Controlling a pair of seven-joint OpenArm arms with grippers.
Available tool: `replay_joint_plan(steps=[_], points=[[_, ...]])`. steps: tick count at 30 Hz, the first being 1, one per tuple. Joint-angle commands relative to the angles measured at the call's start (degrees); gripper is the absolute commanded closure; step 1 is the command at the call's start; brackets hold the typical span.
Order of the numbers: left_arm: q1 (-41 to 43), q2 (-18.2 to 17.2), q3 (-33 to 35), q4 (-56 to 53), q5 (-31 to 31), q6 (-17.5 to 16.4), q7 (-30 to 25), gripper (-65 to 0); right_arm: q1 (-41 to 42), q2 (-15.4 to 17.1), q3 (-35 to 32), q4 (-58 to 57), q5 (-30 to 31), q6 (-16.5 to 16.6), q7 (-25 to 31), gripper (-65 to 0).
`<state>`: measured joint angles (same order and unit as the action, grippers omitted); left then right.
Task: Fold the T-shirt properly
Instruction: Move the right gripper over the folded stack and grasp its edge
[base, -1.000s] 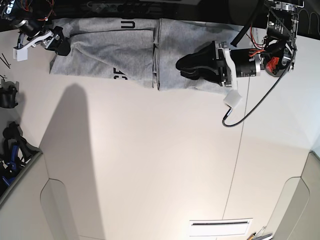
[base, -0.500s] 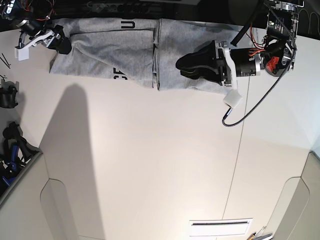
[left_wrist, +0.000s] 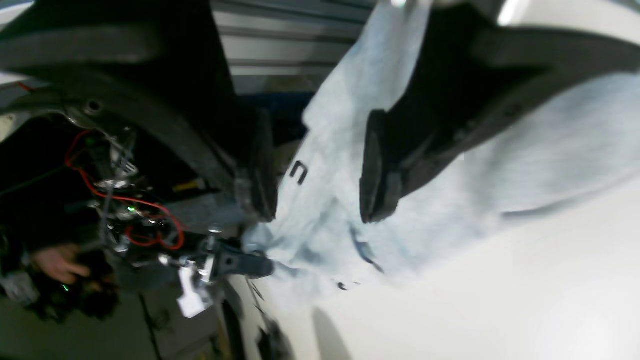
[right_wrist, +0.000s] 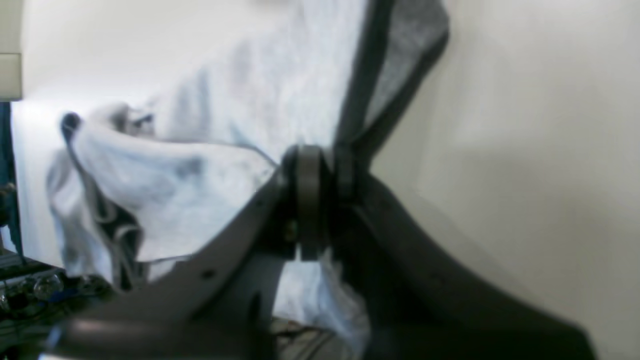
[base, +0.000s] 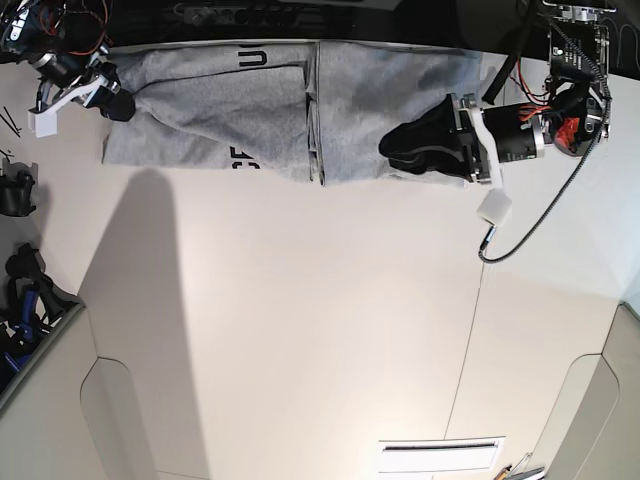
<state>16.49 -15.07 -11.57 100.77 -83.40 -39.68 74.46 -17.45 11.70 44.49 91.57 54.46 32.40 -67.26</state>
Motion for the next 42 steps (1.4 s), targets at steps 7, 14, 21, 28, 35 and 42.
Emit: replay_joint_plan(steps=[7,14,21,28,35,42], points=[[0.2,-0.42,-11.32,0.94,3.82,-0.32,-1.42,-6.6,0.11,0.31,0.26,10.14,3.26,1.05,-1.14,0.0],[3.72,-3.04,-14.91,0.61,20.52,-0.32,-5.92,0.0,0.09,-3.54,-0.55,21.66,5.14,1.05,-2.21,0.0],[8.09,-3.15,-14.91,0.5,27.5,-0.32,-8.31,0.0,-1.03,-8.63,-9.62,29.92,5.09,1.07,-2.19,0.0],[8.79,-2.99,-14.91,0.5,27.5,-0.32,-8.68,0.0,-1.33,-12.92,-26.88,30.36,3.06,1.07,-1.92,0.0],[8.79,-2.86,-14.71,0.5,27.52,-0.32,-8.7,0.0,-1.29,-13.79,-43.63,30.36,-1.11,1.49,1.4,0.0],[8.79,-2.82,-14.62,0.5,27.45,-0.32,-8.7,0.0,-1.29,-13.79,-55.63,30.36,-8.57,1.46,6.58,0.0]])
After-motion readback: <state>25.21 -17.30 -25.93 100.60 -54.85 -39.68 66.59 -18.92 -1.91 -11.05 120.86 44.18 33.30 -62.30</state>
